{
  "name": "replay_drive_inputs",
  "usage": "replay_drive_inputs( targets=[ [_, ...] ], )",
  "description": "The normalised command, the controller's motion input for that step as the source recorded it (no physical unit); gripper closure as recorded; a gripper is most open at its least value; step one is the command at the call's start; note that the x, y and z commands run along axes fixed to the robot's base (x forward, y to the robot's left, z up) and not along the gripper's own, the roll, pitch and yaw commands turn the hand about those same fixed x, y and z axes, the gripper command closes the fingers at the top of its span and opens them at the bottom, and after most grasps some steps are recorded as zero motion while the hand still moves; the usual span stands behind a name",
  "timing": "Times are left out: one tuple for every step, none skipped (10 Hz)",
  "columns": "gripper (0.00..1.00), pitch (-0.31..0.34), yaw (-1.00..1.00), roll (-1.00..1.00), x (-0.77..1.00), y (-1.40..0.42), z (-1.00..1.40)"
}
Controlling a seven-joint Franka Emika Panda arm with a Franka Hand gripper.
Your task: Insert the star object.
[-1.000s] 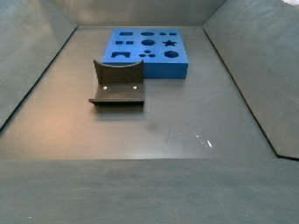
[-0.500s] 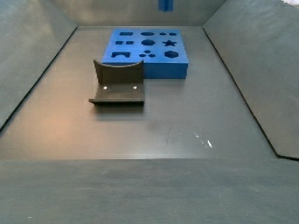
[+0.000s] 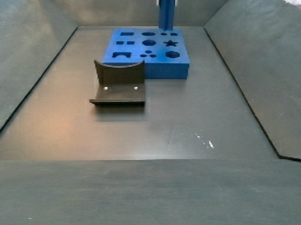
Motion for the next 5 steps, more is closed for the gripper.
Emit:
replay_drive_inputs(
  targets=[
    [1.00,-0.073,-0.13,0.00,-0.03,0.15,-0.38],
    [1.00,-0.021,-0.17,-0.04,-0.06,0.17,-0.20],
    [1.00,-0.034,-0.19,0.00,-0.09,0.16,-0.23],
    [1.00,-0.023,-0.26,0.01,-0.12,0.17,-0.29],
    [1.00,0.000,-0.30,0.05,-0.10,0.15,-0.23]
  ],
)
